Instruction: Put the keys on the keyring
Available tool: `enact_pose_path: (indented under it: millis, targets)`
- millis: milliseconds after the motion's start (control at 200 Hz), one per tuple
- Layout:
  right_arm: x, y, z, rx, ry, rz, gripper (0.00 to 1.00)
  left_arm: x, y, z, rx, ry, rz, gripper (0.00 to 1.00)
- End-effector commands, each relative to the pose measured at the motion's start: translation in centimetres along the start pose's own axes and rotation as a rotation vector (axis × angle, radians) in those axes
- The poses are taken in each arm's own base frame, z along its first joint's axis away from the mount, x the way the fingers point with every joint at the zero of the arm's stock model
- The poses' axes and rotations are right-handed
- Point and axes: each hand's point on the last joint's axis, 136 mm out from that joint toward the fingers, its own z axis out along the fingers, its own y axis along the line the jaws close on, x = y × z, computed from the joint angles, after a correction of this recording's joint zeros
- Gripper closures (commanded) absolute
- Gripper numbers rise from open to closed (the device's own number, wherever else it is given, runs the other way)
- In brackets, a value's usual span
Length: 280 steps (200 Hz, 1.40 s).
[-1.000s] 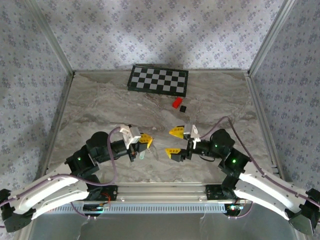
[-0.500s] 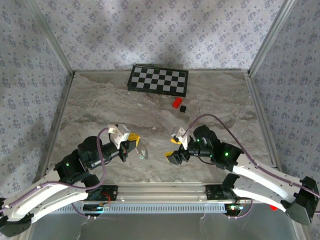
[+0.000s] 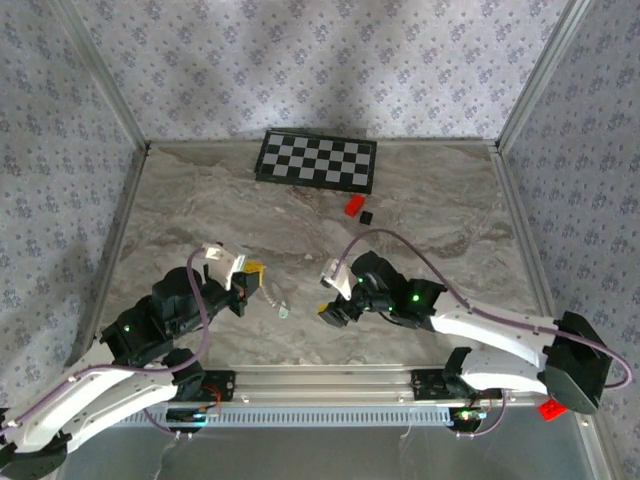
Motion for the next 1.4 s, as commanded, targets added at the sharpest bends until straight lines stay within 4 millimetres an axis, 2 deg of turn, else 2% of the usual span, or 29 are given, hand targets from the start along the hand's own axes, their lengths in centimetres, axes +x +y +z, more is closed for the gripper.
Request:
enact_pose_path:
  millis: [0,210,470,650,780,1005,1204,1394]
  targets:
    - [-3.1,-0.4,0.7,0.018,-0.088,-0.013,0.29,-1.9,0.5,-0.3,-0.013,-0.036,-0.048,1.00]
    - [-3.5,0.5,3.3,-0.040,-0.084,0.005,0.34,-1.8,3.1,1.0,-0.053,-0.021,-0.130,1.00]
    - [-3.2,1.1,6.5,-0.086,-0.009,-0.018,0.39,-2.4,6.9,0.3,-0.159,-0.066,-0.214,1.00]
    - [-2.9,1.6,8.8,-0.097,0.068,-0.032,0.43,-2.0,8.8,0.4,-0.198,-0.088,-0.265,1.00]
    - [-2.8,2.5,10.2,-0.105,0.089,-0.036,0.45,-0.9,10.3,0.6,-0.224,-0.079,-0.320,1.00]
    - [-1.7,3.6,12.7,-0.087,0.166,-0.057,0.49,-0.3,12.1,0.1,-0.271,-0.105,-0.370,1.00]
    - [-0.9,3.2,14.2,-0.035,0.234,-0.081,0.49,0.3,13.3,-1.2,-0.336,-0.148,-0.379,1.00]
    - [-0.2,2.6,15.0,0.013,0.290,-0.100,0.51,-0.1,13.4,-1.8,-0.350,-0.166,-0.365,1.00]
